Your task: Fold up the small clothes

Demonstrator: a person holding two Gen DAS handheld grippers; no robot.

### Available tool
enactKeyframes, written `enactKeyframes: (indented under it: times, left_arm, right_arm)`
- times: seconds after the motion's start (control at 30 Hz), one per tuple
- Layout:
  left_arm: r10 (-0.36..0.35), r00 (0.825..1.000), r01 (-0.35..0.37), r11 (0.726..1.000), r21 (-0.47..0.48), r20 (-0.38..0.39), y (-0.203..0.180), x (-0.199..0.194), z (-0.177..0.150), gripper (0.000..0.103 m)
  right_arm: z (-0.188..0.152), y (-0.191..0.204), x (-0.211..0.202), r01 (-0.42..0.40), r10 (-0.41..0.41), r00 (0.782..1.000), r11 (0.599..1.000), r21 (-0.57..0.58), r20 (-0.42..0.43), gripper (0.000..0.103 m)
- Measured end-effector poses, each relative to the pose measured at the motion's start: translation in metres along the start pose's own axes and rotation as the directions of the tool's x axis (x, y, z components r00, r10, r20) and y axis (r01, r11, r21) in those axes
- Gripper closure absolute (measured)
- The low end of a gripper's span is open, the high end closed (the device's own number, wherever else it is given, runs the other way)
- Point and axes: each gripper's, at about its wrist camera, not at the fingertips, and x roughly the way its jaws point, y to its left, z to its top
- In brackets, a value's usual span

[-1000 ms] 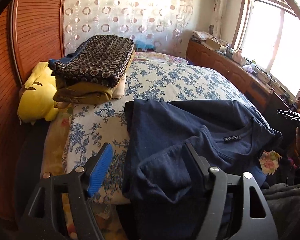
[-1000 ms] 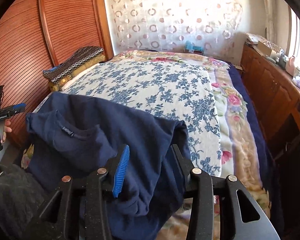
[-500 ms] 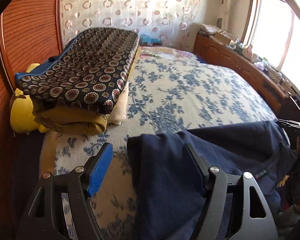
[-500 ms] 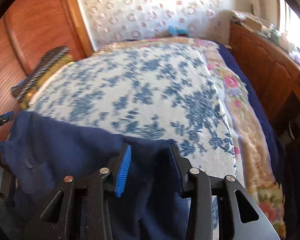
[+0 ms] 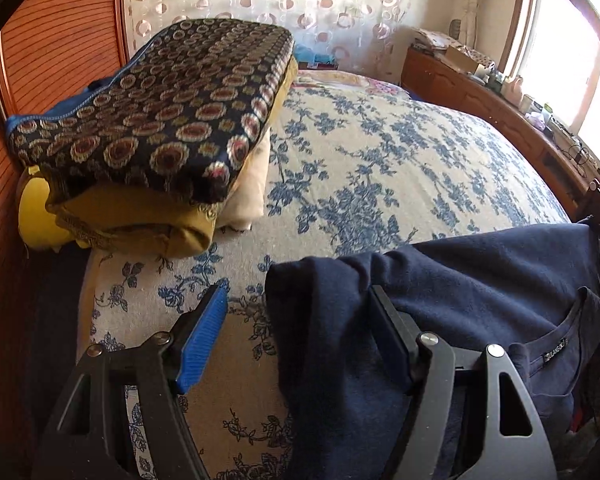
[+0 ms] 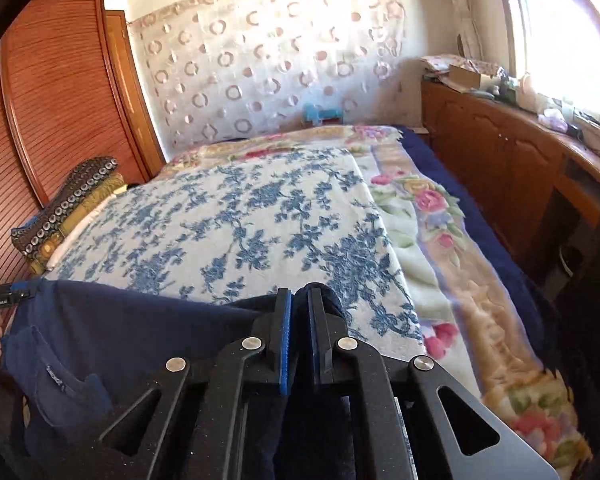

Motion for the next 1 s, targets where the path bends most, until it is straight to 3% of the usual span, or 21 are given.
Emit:
enactKeyframes:
  times: [0.23,0.33,0.4,0.5,0.6,0.67,0.73,0.83,0.97,1.0]
  left_arm:
    - [-0.016,1.0,0.016,1.0,-0.009,-0.009,0.004,0.003,-0.001,0.03]
    - [-0.053,0.999,0.053,0.999,-0.01,0.005,0.004,0.001,0.001,0.055]
    - [-0.081,0.997,0.082,0.996,-0.031,0.016,0.006,-0.002,0.002,0.08]
    - [-0.09,0.995,0.091,0.995,-0.031,0.037,0.003,-0.008,-0.001,0.09]
    - [-0.031,0.997,0.034,0.998,-0.045,0.07,0.006,-0.016,-0.004,0.091]
    - [-0.032,0.998,0.036,0.998,-0.054,0.061,0.01,-0.016,-0.004,0.091]
    - [-0.039,0.998,0.043,0.997,-0.065,0.056,0.014,-0.015,-0.003,0.091]
    - [-0.051,0.998,0.054,0.996,-0.069,0.048,0.016,-0.014,-0.001,0.086]
    - [-0.084,0.996,0.085,0.994,-0.062,0.03,0.014,-0.008,0.001,0.058]
    - [-0.083,0.996,0.085,0.995,-0.057,0.025,0.013,-0.007,0.001,0.058]
  right_arm:
    - [-0.002,0.001,0.026,0.024,-0.024,0.998,1.0,-0.01,-0.066,0.096]
    - [0.0,-0.001,0.027,0.012,-0.014,0.998,1.0,-0.022,-0.062,0.093]
    - [0.002,-0.001,0.019,0.013,-0.015,0.998,0.999,-0.032,-0.059,0.09]
    - [-0.002,-0.003,0.022,0.023,-0.025,0.998,0.999,-0.042,-0.062,0.09]
    - [-0.003,-0.003,0.022,0.033,-0.036,0.998,0.998,-0.051,-0.057,0.09]
    - [-0.002,-0.004,0.021,0.023,-0.026,0.998,0.999,-0.048,-0.049,0.085]
    - [-0.002,-0.005,0.02,0.024,-0.026,0.999,0.999,-0.048,-0.045,0.059]
    - [-0.002,-0.006,0.02,0.007,-0.009,0.999,0.999,-0.047,-0.043,0.051]
    - [-0.006,-0.005,0.025,-0.036,0.032,0.997,0.998,-0.059,-0.074,0.047]
    - [-0.007,-0.004,0.026,-0.037,0.031,0.996,0.997,-0.065,-0.083,0.046]
